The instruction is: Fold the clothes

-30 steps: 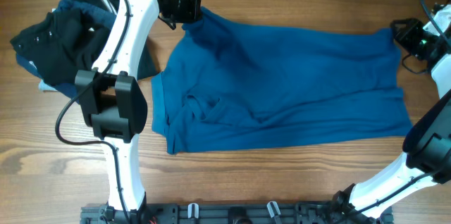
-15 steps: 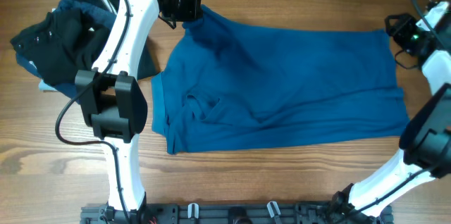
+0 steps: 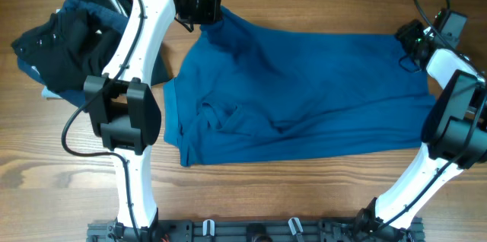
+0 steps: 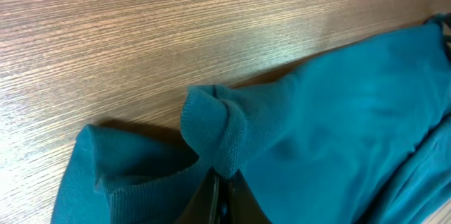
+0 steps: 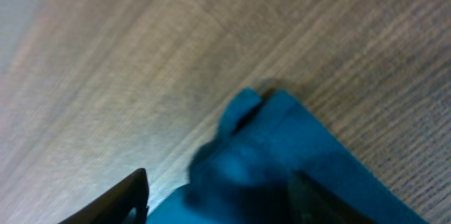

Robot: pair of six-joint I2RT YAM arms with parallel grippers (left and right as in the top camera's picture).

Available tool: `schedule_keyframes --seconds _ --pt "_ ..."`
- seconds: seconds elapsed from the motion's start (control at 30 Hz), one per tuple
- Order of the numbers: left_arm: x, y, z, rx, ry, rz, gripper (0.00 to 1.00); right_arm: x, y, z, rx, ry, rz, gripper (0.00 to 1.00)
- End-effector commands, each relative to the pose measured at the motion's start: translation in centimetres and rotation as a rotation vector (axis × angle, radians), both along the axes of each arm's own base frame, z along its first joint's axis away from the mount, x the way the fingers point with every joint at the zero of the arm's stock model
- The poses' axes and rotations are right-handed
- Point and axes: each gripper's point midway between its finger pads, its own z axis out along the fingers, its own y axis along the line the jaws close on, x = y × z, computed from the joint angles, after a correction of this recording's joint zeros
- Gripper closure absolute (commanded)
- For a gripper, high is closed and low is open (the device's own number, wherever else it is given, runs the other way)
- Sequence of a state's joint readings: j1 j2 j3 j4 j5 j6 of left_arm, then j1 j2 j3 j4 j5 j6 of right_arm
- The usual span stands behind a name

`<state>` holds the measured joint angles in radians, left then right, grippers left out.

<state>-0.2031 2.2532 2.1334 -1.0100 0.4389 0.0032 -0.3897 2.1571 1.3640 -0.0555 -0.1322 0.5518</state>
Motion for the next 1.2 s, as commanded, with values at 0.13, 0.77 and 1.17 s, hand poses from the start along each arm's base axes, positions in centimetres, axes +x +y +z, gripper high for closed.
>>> schedule_keyframes --seconds 0.13,0.77,1.17 --pt "0.2 -0.2 2.8 -0.002 -0.072 -0.018 0.96 -0.1 -0.3 -2.0 0.011 0.026 0.011 0.9" --pt "-1.5 2.2 2.2 0.117 -0.005 0.031 0.96 -3.8 0.4 8.4 0.068 -0.064 0.25 0.96" --pt "-8.0 3.7 1.8 0.191 0.224 -0.006 0.96 -6.0 1.6 7.0 0.114 0.033 0.284 0.95"
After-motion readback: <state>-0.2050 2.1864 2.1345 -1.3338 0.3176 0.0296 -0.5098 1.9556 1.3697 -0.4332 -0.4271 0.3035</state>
